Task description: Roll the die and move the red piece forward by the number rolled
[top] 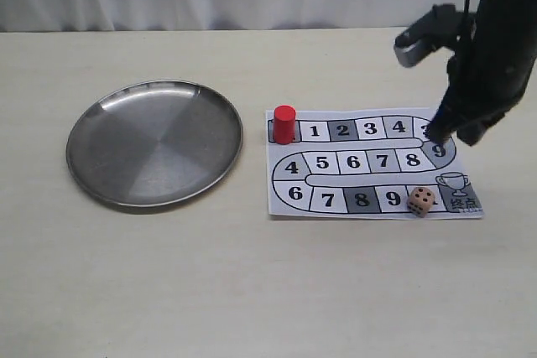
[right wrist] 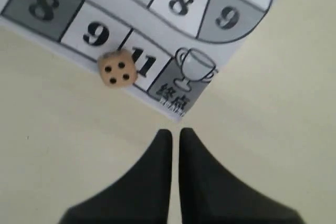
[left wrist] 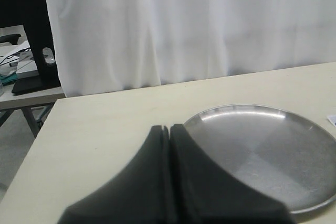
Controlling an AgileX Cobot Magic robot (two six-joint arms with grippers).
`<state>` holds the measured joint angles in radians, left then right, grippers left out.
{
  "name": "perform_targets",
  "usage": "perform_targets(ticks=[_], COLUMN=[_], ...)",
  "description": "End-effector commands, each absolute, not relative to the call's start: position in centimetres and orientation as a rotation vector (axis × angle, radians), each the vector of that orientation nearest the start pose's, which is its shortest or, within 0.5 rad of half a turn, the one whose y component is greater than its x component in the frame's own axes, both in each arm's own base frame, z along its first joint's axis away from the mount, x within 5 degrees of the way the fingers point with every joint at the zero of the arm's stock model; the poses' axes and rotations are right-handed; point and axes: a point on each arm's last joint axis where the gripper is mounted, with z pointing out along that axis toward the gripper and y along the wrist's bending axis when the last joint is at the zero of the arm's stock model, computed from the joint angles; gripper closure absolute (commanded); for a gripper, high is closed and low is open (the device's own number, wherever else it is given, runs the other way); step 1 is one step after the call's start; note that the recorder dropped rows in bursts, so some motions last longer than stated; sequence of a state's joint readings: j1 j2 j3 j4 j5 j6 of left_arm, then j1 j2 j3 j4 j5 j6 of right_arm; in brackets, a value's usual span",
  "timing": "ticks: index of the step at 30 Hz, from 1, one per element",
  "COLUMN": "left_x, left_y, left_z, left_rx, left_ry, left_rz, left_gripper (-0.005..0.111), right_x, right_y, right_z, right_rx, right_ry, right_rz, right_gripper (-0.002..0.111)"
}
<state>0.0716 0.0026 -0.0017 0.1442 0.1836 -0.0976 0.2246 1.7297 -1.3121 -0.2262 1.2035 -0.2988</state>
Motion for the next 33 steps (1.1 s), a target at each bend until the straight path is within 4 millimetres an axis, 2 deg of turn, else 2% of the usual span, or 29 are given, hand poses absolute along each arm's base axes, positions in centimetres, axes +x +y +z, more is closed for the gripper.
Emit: perform_targets(ticks=[1, 6, 9, 12, 29, 31, 33], left_x=[5.6, 5.6, 5.6, 5.6, 5.6, 5.6, 5.6], left_y=[0.6, 0.6, 0.6, 0.6, 0.6, 0.6, 0.6], left_z=[19.8, 19.8, 19.8, 19.8, 19.8, 19.8, 19.8], left_rx=[-0.045, -0.045, -0.045, -0.045, -0.045, -0.045, -0.045], left_ry=[1.656, 1.656, 1.656, 1.656, 1.656, 1.656, 1.656], left_rz=[0.11, 0.11, 0.11, 0.11, 0.11, 0.11, 0.11], left_gripper=[0.107, 0.107, 0.107, 0.107, 0.107, 0.107, 0.107], right_x=[31.3, 29.5, 28.7, 28.3, 28.4, 29.2, 31.1], right_y=[5.0, 4.6, 4.6, 4.5, 4.4, 4.4, 4.9], right_z=[21.0, 17.2, 15.8, 14.9, 14.8, 15.5, 18.1], right_rx=[-1.036, -1.213, -1.333, -1.372, -1.389, -1.346, -1.152], right_ry=[2.957, 2.893, 2.829, 2.782, 2.746, 2.733, 2.728], right_rz=[-0.348, -0.35, -0.33, -0.323, -0.365, -0.393, -0.379], right_gripper=[0.104, 0.104, 0.104, 0.104, 0.104, 0.104, 0.104])
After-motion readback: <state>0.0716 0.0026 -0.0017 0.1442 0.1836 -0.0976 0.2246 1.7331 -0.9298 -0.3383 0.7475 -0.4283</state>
